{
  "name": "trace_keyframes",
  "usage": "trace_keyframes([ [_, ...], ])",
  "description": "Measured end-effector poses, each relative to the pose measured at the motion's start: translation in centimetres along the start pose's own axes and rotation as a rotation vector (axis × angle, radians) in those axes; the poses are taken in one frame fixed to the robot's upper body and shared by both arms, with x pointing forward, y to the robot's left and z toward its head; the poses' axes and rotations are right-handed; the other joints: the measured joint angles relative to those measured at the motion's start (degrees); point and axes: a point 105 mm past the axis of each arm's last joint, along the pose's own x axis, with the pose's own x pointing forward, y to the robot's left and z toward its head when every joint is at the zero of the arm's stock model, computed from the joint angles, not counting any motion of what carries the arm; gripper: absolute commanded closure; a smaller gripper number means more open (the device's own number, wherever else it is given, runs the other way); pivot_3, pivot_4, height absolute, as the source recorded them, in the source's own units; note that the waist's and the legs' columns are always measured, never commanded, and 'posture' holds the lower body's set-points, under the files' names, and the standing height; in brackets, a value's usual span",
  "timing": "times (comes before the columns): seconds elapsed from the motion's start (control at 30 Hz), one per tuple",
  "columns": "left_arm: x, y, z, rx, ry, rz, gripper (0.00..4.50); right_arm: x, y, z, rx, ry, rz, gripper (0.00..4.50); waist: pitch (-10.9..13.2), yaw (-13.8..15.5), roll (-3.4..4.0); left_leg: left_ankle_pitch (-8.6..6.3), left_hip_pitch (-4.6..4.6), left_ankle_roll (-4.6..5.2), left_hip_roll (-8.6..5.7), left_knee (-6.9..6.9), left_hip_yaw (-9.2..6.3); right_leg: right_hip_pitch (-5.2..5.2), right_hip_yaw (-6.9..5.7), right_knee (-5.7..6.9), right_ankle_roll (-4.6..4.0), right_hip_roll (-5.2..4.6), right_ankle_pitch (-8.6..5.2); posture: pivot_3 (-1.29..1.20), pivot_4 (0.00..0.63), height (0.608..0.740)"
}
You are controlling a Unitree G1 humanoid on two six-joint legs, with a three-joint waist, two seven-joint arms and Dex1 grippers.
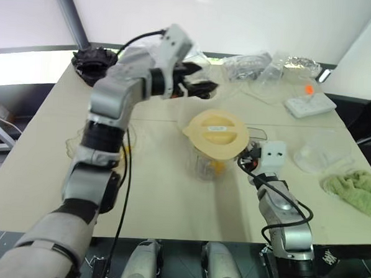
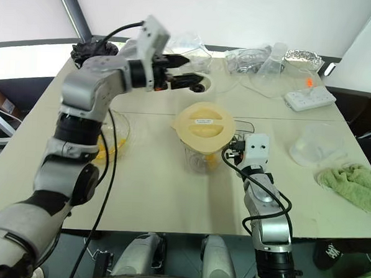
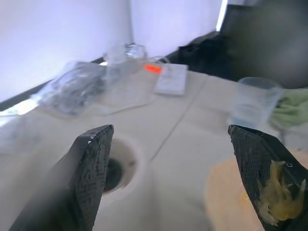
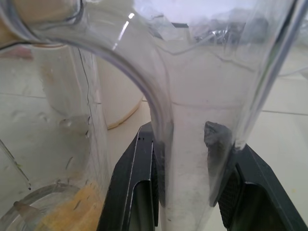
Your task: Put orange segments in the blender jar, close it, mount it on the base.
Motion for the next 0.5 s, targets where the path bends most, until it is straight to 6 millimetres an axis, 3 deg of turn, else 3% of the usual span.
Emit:
trace_keyframes([
  [0.07, -2.1, 2.4, -2.4, -0.017, -0.003, 0.146, 0.51, 0.2, -0.9, 0.4, -0.013, 0.004, -0.015, 3.59, 0.15, 0.26, -0.15, 0.01, -0.03, -0.01, -0.01, 0.0, -0.01, -0.06, -0.03, 0.04, 0.0, -0.01, 0.01, 0.0, 0.15, 0.74],
  [0.13, -3.9, 5.0, -2.9, 0.003, -0.013, 0.279, 0.51, 0.3, -1.3, 0.8, -0.022, 0.003, -0.013, 3.59, 0.41, 0.68, -0.51, 0.05, -0.13, -0.08, -0.02, 0.03, -0.15, -0.1, -0.18, 0.12, -0.01, 0.0, 0.01, 0.0, 0.15, 0.74],
  [0.3, -7.5, 9.2, 0.8, 0.205, -0.077, 0.429, 0.51, 0.5, -1.2, 1.1, -0.039, 0.013, 0.026, 3.59, 0.43, 0.45, -0.52, 0.05, -0.14, -0.09, -0.15, 0.0, -0.03, -0.09, -0.18, 0.08, 0.0, -0.16, 0.01, 0.0, 0.15, 0.74],
  [0.4, -8.4, 8.1, 0.6, 0.155, -0.074, 0.36, 0.51, 0.7, -1.1, 1.4, -0.047, 0.015, 0.049, 3.59, 0.41, 0.19, -0.47, 0.04, -0.12, -0.09, -0.18, -0.05, 0.06, -0.08, -0.17, 0.06, 0.02, -0.26, 0.01, 0.0, 0.15, 0.74],
  [0.5, -8.6, 4.3, -2.8, 0.024, -0.012, 0.218, 0.51, 1.1, -0.9, 2.0, -0.039, 0.015, 0.065, 3.59, 0.46, 0.02, -0.46, 0.04, -0.14, -0.09, -0.19, -0.1, 0.09, -0.15, -0.16, 0.09, 0.03, -0.29, 0.02, 0.0, 0.15, 0.74],
])
